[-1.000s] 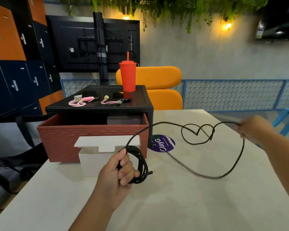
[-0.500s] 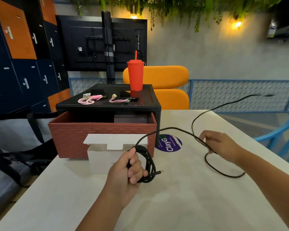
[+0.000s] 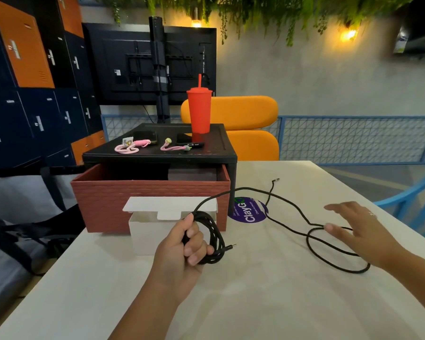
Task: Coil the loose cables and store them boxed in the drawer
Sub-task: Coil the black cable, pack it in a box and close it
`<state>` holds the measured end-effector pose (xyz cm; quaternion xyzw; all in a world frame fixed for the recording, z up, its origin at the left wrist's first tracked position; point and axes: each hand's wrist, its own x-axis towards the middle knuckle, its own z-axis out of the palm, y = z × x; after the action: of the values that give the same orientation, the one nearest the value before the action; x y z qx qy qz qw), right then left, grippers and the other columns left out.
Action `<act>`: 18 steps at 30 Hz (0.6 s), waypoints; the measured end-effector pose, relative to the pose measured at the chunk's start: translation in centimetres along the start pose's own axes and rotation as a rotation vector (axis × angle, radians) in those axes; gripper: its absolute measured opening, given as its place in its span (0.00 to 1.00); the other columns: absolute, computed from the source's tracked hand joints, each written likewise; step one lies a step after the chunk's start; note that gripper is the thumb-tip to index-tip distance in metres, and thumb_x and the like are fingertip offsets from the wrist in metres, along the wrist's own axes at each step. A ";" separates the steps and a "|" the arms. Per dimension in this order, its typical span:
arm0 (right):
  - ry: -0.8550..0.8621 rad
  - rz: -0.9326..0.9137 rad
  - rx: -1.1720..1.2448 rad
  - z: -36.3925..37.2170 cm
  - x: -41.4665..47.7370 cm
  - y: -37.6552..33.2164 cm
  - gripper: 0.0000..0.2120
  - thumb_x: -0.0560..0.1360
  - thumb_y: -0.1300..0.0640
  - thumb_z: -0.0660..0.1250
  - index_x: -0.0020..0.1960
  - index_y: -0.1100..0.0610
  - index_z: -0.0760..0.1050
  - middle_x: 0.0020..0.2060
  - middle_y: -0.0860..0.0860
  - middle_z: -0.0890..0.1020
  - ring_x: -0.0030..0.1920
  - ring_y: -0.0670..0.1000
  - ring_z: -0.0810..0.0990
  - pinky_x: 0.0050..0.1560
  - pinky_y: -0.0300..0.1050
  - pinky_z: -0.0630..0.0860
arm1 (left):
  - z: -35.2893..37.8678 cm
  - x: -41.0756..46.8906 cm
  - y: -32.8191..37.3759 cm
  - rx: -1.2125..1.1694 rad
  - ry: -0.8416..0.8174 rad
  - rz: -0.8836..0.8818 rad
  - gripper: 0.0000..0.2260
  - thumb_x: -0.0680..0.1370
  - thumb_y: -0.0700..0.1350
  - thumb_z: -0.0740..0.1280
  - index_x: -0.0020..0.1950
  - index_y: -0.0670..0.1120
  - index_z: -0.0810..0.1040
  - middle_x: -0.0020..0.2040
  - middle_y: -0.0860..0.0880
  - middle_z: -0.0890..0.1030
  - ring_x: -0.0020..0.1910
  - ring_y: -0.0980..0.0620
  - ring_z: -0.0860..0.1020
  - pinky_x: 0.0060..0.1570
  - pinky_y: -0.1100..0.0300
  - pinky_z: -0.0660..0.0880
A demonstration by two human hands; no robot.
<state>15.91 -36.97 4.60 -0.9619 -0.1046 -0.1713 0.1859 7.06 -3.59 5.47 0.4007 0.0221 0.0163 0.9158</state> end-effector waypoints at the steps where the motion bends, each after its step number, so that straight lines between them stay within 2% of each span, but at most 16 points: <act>1: -0.044 0.080 -0.095 0.1 -0.2 1.1 0.30 0.70 0.33 0.59 0.66 0.47 0.68 0.60 0.50 0.72 0.60 0.52 0.70 0.62 0.51 0.68 | 0.0 0.0 0.0 0.003 0.002 0.000 0.13 0.69 0.49 0.63 0.28 0.46 0.65 0.18 0.53 0.58 0.16 0.56 0.58 0.32 0.59 0.69; 3: -0.215 0.317 -0.280 -0.1 -0.3 2.6 0.30 0.71 0.36 0.64 0.68 0.48 0.65 0.62 0.53 0.71 0.62 0.55 0.71 0.62 0.50 0.68 | 0.0 0.0 0.0 0.001 0.007 0.000 0.13 0.70 0.50 0.63 0.28 0.46 0.65 0.18 0.53 0.58 0.16 0.56 0.58 0.34 0.58 0.68; 5: -0.442 0.510 -0.359 -0.7 -0.4 3.3 0.24 0.73 0.40 0.64 0.62 0.52 0.68 0.57 0.53 0.74 0.57 0.54 0.73 0.56 0.45 0.70 | 0.1 -0.1 -0.1 -0.007 0.016 0.000 0.14 0.70 0.50 0.62 0.28 0.46 0.65 0.18 0.53 0.58 0.16 0.56 0.58 0.35 0.58 0.68; 6: -0.516 0.548 -0.340 -0.9 -0.4 3.4 0.18 0.74 0.43 0.64 0.56 0.54 0.69 0.53 0.52 0.75 0.53 0.52 0.74 0.50 0.41 0.71 | 0.1 -0.1 -0.1 -0.009 0.019 0.002 0.14 0.70 0.50 0.62 0.27 0.46 0.65 0.18 0.53 0.58 0.16 0.56 0.58 0.35 0.58 0.68; 8: -0.537 0.582 -0.255 -1.2 0.0 3.6 0.07 0.75 0.54 0.65 0.48 0.56 0.71 0.45 0.52 0.77 0.44 0.51 0.76 0.39 0.37 0.71 | 0.0 -0.1 -0.1 -0.009 0.024 0.003 0.14 0.71 0.49 0.62 0.27 0.46 0.65 0.18 0.53 0.58 0.16 0.56 0.58 0.35 0.58 0.67; 9: -0.551 0.584 -0.231 -1.3 0.2 3.5 0.03 0.74 0.58 0.65 0.46 0.56 0.72 0.43 0.53 0.78 0.40 0.49 0.76 0.34 0.36 0.72 | 0.0 -0.1 -0.1 -0.007 0.028 0.001 0.15 0.72 0.49 0.62 0.27 0.46 0.65 0.18 0.53 0.58 0.16 0.56 0.58 0.35 0.57 0.67; 11: -0.567 0.560 -0.271 -1.7 0.8 3.0 0.01 0.73 0.61 0.64 0.45 0.57 0.73 0.37 0.51 0.78 0.32 0.47 0.75 0.29 0.34 0.71 | -0.1 -0.2 -0.2 0.004 0.036 -0.001 0.15 0.72 0.49 0.61 0.27 0.46 0.65 0.18 0.53 0.58 0.16 0.56 0.58 0.35 0.58 0.68; 13: -0.464 0.530 -0.240 -2.2 1.8 2.3 0.02 0.75 0.60 0.63 0.44 0.57 0.74 0.33 0.50 0.76 0.31 0.46 0.74 0.31 0.35 0.72 | -0.2 -0.3 -0.3 0.006 0.038 -0.001 0.14 0.71 0.49 0.62 0.27 0.46 0.65 0.18 0.53 0.58 0.16 0.55 0.58 0.33 0.59 0.69; 16: -0.146 0.486 -0.140 -3.8 3.9 1.2 0.07 0.77 0.56 0.62 0.45 0.58 0.76 0.35 0.53 0.76 0.38 0.53 0.74 0.41 0.45 0.72 | -0.2 -0.1 -0.4 0.011 0.036 0.004 0.14 0.70 0.49 0.63 0.26 0.46 0.66 0.18 0.52 0.59 0.16 0.55 0.58 0.30 0.59 0.70; 18: 0.038 0.431 -0.258 -5.3 5.1 -0.4 0.08 0.77 0.52 0.63 0.45 0.54 0.78 0.37 0.53 0.74 0.42 0.57 0.74 0.43 0.47 0.70 | 0.0 0.0 -0.5 0.020 0.029 0.003 0.14 0.70 0.49 0.62 0.26 0.45 0.66 0.18 0.52 0.58 0.16 0.55 0.57 0.30 0.59 0.71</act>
<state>18.94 -37.95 11.20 -0.9743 0.1291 -0.1579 0.0959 7.04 -3.89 5.13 0.4097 0.0349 0.0232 0.9112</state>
